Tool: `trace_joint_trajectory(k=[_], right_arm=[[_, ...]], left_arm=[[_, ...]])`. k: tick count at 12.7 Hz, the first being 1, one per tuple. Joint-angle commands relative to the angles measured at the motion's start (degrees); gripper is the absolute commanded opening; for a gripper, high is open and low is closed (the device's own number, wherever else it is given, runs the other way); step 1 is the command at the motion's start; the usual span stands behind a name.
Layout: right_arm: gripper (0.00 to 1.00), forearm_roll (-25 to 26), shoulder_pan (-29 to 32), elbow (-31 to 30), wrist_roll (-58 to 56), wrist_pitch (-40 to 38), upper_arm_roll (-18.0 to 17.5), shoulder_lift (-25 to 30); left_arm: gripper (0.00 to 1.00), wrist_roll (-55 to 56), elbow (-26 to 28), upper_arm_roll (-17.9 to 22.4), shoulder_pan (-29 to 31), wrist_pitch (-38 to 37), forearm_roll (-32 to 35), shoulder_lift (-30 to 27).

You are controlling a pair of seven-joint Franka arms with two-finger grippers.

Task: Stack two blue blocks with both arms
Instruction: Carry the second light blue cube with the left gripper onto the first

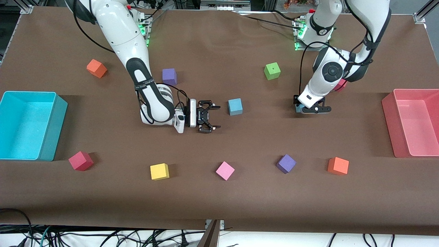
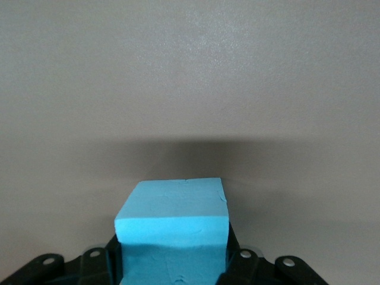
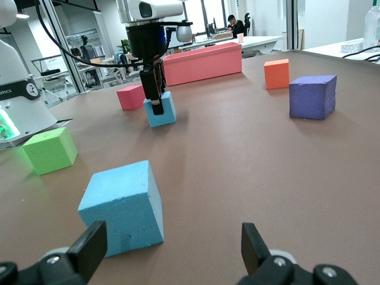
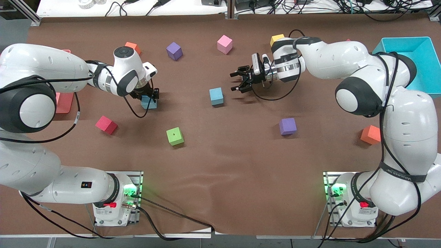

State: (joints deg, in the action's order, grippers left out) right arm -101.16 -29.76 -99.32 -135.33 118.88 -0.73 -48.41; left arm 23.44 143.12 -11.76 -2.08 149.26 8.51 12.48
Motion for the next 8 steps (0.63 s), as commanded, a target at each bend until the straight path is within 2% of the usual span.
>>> trace_joint_trajectory(k=[1, 3, 8], right_arm=[[1.0, -2.5, -0.6, 0.1, -2.0, -0.3, -0.2, -1.2], [1.0, -4.2, -1.5, 0.2, -2.1, -0.3, -0.1, -1.2], [1.0, -4.3, -1.7, 0.9, -2.1, -0.1, -0.1, -1.2]], left_arm=[[0.22, 0.5, 0.5, -0.3, 0.3, -0.2, 1.6, -1.0], [0.22, 0.6, 0.0, -1.2, -0.3, -4.2, 1.6, -3.2], [0.21, 1.1, -3.8, -4.2, -0.3, -13.3, 0.7, -6.9]])
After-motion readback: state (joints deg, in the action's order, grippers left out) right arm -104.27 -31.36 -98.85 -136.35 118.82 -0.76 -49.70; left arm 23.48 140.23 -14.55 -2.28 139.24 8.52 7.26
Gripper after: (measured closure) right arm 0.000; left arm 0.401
